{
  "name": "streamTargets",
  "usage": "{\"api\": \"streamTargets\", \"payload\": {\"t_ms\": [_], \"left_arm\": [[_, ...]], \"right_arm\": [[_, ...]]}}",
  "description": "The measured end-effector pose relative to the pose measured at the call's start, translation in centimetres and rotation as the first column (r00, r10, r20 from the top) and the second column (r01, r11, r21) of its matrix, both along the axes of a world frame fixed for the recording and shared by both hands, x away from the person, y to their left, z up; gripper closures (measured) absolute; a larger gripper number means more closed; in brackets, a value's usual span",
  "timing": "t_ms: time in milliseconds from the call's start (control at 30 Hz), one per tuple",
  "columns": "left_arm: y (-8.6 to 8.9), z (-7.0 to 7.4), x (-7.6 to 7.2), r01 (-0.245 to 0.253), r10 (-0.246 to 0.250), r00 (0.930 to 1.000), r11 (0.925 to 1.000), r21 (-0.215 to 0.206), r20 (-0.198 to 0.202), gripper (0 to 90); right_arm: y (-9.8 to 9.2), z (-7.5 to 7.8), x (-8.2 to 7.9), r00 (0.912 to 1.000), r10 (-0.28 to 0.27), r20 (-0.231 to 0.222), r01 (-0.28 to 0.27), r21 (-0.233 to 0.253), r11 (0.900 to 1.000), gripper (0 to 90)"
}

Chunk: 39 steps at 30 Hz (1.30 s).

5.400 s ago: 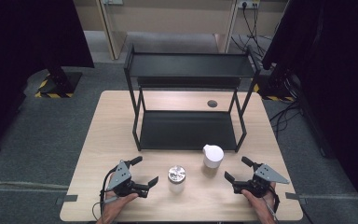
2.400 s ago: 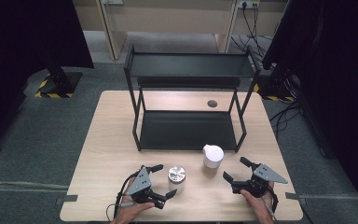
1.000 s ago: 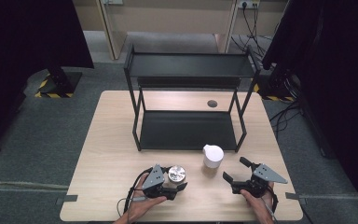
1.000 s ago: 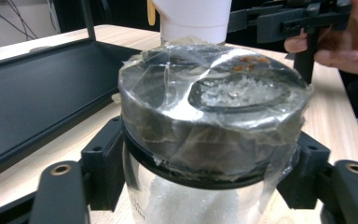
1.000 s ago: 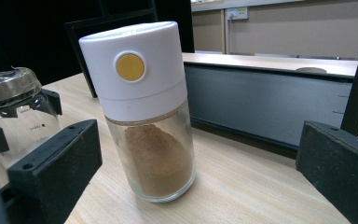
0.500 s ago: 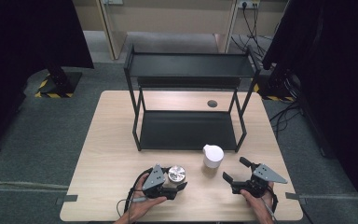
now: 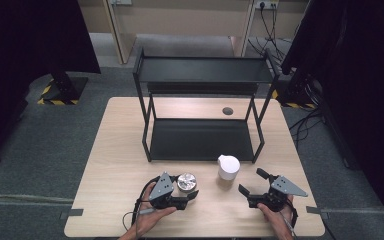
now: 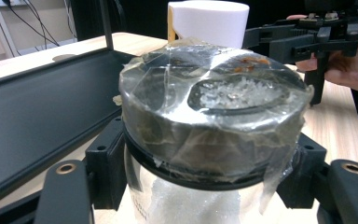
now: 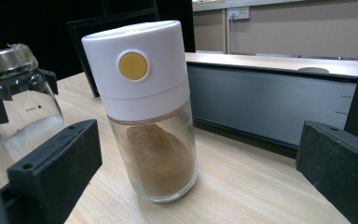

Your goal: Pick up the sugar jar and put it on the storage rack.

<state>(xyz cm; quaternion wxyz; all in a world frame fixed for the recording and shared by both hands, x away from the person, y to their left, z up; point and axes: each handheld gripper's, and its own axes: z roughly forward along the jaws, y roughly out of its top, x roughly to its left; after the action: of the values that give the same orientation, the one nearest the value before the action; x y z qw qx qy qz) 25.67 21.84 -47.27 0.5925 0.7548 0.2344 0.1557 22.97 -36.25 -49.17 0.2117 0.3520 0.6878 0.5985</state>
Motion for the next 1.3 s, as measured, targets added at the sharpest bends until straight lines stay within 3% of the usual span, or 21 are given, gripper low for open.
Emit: {"api": "streamTargets", "payload": {"t_ms": [333,833,1067,1300], "left_arm": [[0.7,1.6,0.3,-0.026,0.027,0.9996,0.9993,-0.027,0.012,31.5],[1.3,4.6,0.9,-0.063,0.063,0.9978,0.9978,-0.020,0.018,31.5],[1.9,6.3,1.9,-0.064,0.063,0.9978,0.9972,-0.039,-0.020,31.5],[2.5,8.3,2.8,-0.067,0.067,0.9977,0.9969,-0.040,-0.010,31.5]], "right_arm": [[0.0,0.0,0.0,1.0000,0.001,0.000,-0.001,0.001,1.000,0.4],[0.1,0.0,0.0,1.0000,0.002,-0.001,-0.002,0.002,1.000,0.4],[0.1,0.0,0.0,1.0000,0.001,-0.001,-0.001,0.002,1.000,0.4],[0.1,0.0,0.1,1.0000,0.003,-0.003,-0.003,0.002,1.000,0.4]]}}
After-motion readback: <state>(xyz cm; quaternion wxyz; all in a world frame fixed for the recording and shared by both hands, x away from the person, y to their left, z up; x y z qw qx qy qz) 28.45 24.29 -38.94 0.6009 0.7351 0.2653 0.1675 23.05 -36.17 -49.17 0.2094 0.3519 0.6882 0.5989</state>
